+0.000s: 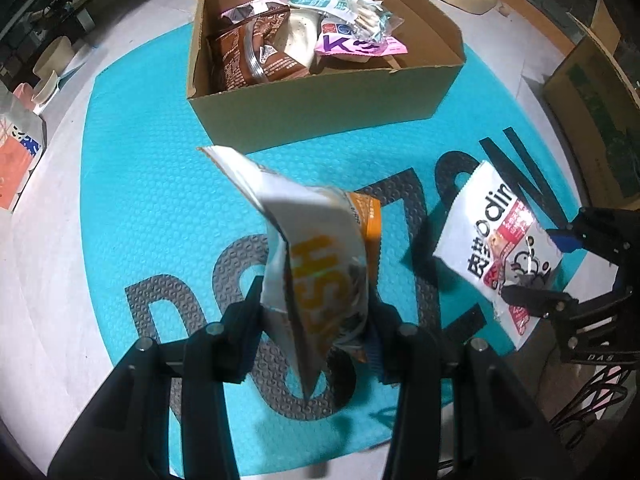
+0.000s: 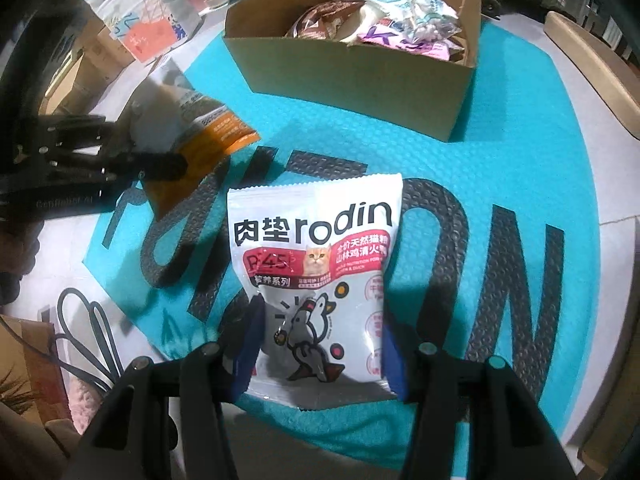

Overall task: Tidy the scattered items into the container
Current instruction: 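Lift and carry both packets over the box with both tools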

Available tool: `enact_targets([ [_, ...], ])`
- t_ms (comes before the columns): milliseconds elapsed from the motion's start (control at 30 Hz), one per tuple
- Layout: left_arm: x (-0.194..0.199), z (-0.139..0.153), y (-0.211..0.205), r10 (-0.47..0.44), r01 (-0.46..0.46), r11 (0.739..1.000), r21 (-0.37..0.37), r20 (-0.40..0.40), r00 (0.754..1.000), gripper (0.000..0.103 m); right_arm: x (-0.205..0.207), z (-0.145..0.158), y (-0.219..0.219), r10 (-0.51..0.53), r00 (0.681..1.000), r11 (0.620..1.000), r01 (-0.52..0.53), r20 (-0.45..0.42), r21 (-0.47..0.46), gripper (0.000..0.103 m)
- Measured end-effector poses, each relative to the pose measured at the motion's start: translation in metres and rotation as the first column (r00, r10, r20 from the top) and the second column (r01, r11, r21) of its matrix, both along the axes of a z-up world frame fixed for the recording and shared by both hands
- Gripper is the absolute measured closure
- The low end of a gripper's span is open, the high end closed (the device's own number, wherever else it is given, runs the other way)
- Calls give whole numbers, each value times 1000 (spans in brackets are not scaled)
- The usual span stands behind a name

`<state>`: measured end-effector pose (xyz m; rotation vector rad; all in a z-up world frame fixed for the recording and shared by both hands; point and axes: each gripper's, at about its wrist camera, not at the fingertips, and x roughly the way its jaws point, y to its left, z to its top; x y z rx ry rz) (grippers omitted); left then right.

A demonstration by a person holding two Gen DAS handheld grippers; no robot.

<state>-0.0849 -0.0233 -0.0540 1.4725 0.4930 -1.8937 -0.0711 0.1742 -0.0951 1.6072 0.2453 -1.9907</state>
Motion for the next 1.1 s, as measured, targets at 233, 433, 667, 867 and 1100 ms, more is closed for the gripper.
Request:
enact_targets([
  [233, 8, 17, -2, 2, -2, 1000, -2, -14, 1000, 62, 3, 8, -7, -29, 1000, 999, 28, -10, -16, 49],
  [433, 4, 32, -5, 5, -5, 1000, 2, -35, 999, 62, -2, 24, -5, -36, 999, 999, 35, -32, -37, 49],
  [667, -6, 49, -12, -5, 3, 999, -33, -58, 998, 62, -14, 47, -9, -39, 997, 998, 35, -71, -60, 50],
  [867, -19, 68, -20, -27, 21, 997, -77, -81, 996, 62, -27, 66, -15, -37, 993, 996, 27, -114, -86, 50],
  [1100, -36, 90, -35, -34, 22, 993, -119, -105, 994, 62, -49, 84, -20, -21, 989, 993, 4, -146, -114, 50],
])
